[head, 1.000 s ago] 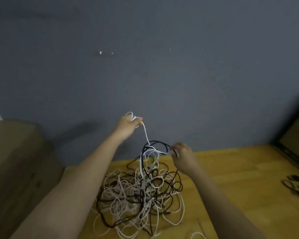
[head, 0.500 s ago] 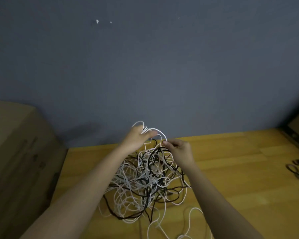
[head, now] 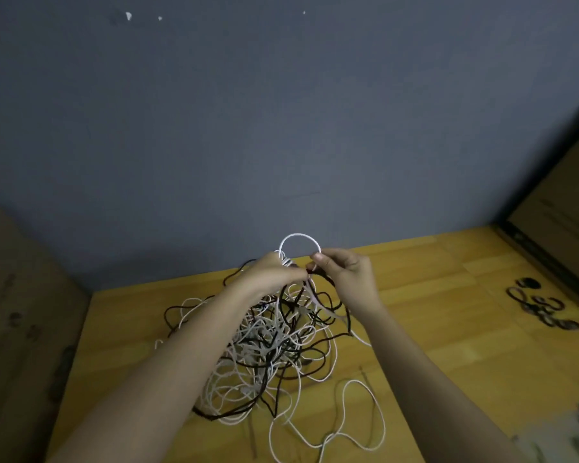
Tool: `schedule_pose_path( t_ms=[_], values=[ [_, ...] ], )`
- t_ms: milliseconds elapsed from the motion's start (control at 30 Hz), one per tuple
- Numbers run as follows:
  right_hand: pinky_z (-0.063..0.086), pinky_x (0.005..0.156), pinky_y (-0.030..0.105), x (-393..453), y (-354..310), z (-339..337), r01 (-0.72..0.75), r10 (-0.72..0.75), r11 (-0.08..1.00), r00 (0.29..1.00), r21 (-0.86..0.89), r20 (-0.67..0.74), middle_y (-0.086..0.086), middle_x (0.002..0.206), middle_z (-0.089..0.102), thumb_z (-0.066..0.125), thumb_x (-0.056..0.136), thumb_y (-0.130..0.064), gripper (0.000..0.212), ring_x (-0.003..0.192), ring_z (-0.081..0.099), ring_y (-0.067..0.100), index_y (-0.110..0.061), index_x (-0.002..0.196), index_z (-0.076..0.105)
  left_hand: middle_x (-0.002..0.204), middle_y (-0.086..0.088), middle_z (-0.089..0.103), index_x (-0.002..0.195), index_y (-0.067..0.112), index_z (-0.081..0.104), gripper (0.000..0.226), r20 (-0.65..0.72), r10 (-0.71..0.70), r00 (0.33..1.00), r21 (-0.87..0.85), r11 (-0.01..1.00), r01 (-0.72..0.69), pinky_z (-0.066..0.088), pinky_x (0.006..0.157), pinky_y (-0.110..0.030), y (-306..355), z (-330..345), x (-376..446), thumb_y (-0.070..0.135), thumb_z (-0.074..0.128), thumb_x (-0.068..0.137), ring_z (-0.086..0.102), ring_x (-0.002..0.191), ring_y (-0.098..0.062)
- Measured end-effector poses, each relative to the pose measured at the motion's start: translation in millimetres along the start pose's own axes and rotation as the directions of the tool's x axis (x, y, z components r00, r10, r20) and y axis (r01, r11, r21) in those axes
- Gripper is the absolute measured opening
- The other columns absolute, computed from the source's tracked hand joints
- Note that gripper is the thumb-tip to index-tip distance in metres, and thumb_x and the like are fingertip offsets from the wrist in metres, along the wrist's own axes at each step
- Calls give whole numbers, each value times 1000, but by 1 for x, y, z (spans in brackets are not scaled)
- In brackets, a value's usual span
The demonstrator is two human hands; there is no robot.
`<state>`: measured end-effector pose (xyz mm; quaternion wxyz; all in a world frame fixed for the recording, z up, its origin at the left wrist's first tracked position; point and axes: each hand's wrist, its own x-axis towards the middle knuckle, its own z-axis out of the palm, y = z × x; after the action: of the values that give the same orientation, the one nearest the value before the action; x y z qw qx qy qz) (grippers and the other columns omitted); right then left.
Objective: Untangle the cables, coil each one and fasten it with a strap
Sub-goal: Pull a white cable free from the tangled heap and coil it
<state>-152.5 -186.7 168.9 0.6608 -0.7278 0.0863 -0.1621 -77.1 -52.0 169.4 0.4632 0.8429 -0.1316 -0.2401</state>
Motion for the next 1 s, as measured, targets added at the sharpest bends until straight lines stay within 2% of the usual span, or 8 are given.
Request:
schedule_pose_path(
  t_ms=[200, 300, 400, 500, 600, 700, 867, 1000],
  values=[
    [54, 81, 30, 0, -7, -17, 18, -21, 999, 996, -44, -83, -5, 67, 67, 59, 93, -11, 17, 73, 65, 12, -19, 81, 69, 70, 3, 54, 87, 11, 59, 14, -77, 20, 997, 63, 998, -16, 33, 58, -27, -14, 8, 8, 20, 68, 82, 49, 62, -12],
    [56, 72, 34, -3, -8, -24, -21, 21, 999, 1000, -37, 9, -6, 54, 49, 50, 98, -13, 17, 52, 52, 8, -14, 86, 62, 70, 1, 52, 73, 18, 45, 26, -130, 10, 991, 128, 992, 6, 33, 57, -29, -20, 5, 11, 24, 69, 82, 49, 63, -17],
    [44, 56, 23, 0, -8, -30, -9, 17, 977, 999, -213, 36, -6, 59, 42, 50, 99, -18, 16, 49, 38, 4, -14, 88, 61, 73, -3, 52, 70, 19, 38, 32, -159, 37, 987, 142, 990, -14, 33, 58, -29, -20, -1, 14, 21, 68, 81, 46, 62, -21],
    [33, 55, 14, 9, -9, -40, 215, -169, 776, 977, -594, 132, -7, 68, 48, 57, 96, -18, 10, 54, 39, 4, -12, 92, 63, 69, -4, 41, 69, 18, 32, 35, -202, 86, 976, 211, 977, -42, 30, 57, -31, -16, -7, 13, 20, 65, 80, 39, 60, -22],
    [36, 63, 14, 19, -11, -48, 294, -165, 663, 954, -688, 249, -9, 79, 48, 59, 94, -14, 3, 70, 47, 4, -16, 92, 61, 66, -2, 37, 67, 17, 30, 36, -279, 169, 945, 306, 949, -79, 28, 54, -32, -12, -10, 12, 22, 61, 84, 38, 59, -22],
    [55, 74, 31, 24, -19, -49, 129, -63, 840, 988, -527, 142, 1, 80, 52, 57, 95, -16, 10, 74, 56, 19, -9, 97, 65, 68, 0, 40, 70, 18, 33, 34, -205, 210, 956, 295, 944, -145, 29, 52, -31, -8, -12, 9, 27, 60, 88, 40, 58, -19],
    [59, 74, 45, 35, -50, -38, 39, -39, 969, 999, -243, 3, 3, 64, 50, 57, 95, -14, 13, 49, 57, 6, -5, 98, 67, 79, 13, 53, 93, 7, 65, 21, -24, 330, 944, 91, 941, -327, 39, 59, -7, 23, -19, -4, 13, 77, 77, 57, 75, -8],
    [61, 69, 39, 49, -82, -30, 60, -63, 994, 998, -88, -24, 8, 66, 46, 57, 95, -10, 15, 52, 50, 12, 0, 101, 66, 83, 11, 64, 81, 20, 69, 11, -33, 408, 912, 13, 913, -408, 46, 71, -20, 48, -28, -9, 20, 79, 76, 61, 77, -4]
  ],
)
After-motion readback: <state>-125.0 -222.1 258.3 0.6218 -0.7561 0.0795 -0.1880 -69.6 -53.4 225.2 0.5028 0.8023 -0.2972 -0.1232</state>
